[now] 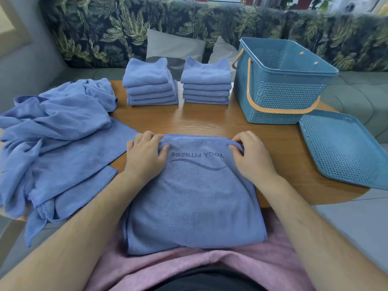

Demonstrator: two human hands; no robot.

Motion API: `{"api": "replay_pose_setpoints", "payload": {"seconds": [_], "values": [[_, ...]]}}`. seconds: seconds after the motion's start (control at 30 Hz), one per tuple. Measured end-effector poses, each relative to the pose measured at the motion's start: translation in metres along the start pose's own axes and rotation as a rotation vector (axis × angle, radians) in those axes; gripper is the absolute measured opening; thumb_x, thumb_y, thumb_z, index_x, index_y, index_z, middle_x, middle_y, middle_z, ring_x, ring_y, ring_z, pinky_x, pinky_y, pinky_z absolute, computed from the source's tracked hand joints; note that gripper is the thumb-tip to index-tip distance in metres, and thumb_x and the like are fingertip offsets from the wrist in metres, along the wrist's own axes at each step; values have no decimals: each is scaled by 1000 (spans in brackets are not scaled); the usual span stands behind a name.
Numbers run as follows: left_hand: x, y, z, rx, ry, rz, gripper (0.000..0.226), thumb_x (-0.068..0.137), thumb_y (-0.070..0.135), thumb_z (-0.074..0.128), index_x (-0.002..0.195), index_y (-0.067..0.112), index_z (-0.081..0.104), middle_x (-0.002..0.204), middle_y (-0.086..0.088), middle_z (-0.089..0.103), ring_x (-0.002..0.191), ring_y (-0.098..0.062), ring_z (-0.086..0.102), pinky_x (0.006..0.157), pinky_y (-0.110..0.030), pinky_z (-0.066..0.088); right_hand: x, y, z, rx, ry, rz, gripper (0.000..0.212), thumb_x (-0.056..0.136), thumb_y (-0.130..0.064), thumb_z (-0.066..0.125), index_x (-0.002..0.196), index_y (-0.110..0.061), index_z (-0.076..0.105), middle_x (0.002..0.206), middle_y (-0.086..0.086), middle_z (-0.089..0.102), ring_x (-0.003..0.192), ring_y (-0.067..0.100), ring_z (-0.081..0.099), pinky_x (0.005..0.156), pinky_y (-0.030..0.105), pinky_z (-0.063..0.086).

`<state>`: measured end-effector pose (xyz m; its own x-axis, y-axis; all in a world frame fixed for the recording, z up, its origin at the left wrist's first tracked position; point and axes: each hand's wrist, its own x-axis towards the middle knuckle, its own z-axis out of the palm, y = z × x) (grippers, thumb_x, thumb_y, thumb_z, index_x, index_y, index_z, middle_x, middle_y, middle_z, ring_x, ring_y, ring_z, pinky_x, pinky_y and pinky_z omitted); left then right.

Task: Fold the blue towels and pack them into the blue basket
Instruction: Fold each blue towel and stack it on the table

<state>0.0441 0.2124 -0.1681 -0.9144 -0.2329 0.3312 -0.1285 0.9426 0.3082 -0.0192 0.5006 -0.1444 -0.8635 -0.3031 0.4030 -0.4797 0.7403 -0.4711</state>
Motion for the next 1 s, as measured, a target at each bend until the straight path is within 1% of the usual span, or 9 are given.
{"api": "replay_pose_setpoints", "payload": {"seconds": [0.13,0.3,0.4,0.53,0.67,0.73,0.8,0.93,1.0], "values": [[1,-7,0,-30,-29,-49,36,96,51,54,122,27,63,122,6,52,121,-21,44,101,-42,29,-1,-6,-4,254,-99,-45,7,97,-12,60,100,-19,59,96,-6,67,85,10,59,76,25,45],[2,-6,-2,-81,-4,-18,13,97,35,55,97,22,54,106,6,52,105,-22,46,89,-38,29,-2,-5,0,136,-247,-48,10,101,-21,55,98,-28,48,77,-11,59,71,5,55,64,35,43],[1,-6,-3,-101,21,10,12,98,32,53,95,21,50,99,4,52,96,-23,46,85,-38,30,-2,-4,0,5,-227,-69,8,101,-23,52,97,-26,46,73,-10,54,69,17,53,59,37,36],[-1,-7,-5,-129,52,48,9,96,25,58,99,22,50,93,3,51,92,-23,48,81,-37,29,-2,-3,-1,-132,-177,-90,7,101,-23,51,99,-24,45,80,-3,58,72,25,53,63,34,29],[-2,-9,-6,-225,78,88,16,92,9,60,101,19,51,100,1,52,93,-23,52,83,-42,36,-2,-1,0,-156,-150,-80,6,101,-19,51,98,-20,45,78,-1,56,69,24,51,58,35,28],[-1,-11,-4,-279,91,56,22,92,7,60,112,13,54,111,-3,57,102,-26,55,88,-45,41,-1,0,2,-116,-136,-58,7,101,-18,50,98,-19,44,76,-2,54,67,22,49,52,33,26],[1,-14,-2,-313,99,-4,27,95,10,61,121,7,54,120,-7,58,109,-26,55,94,-47,45,2,1,7,-115,-108,-42,2,101,-17,49,101,-17,47,79,-2,55,68,20,47,55,34,25],[7,-19,0,-294,127,1,5,96,11,58,100,8,60,100,-8,55,94,-22,52,85,-41,46,7,1,14,-118,-54,-41,1,100,-15,50,100,-16,51,88,-5,53,75,19,45,64,33,28],[8,-18,-1,-304,139,4,2,96,10,57,94,10,58,95,-6,52,88,-17,47,81,-35,43,6,2,14,-109,-48,-56,4,99,-12,51,97,-16,50,90,-6,51,76,20,47,64,32,28]]}}
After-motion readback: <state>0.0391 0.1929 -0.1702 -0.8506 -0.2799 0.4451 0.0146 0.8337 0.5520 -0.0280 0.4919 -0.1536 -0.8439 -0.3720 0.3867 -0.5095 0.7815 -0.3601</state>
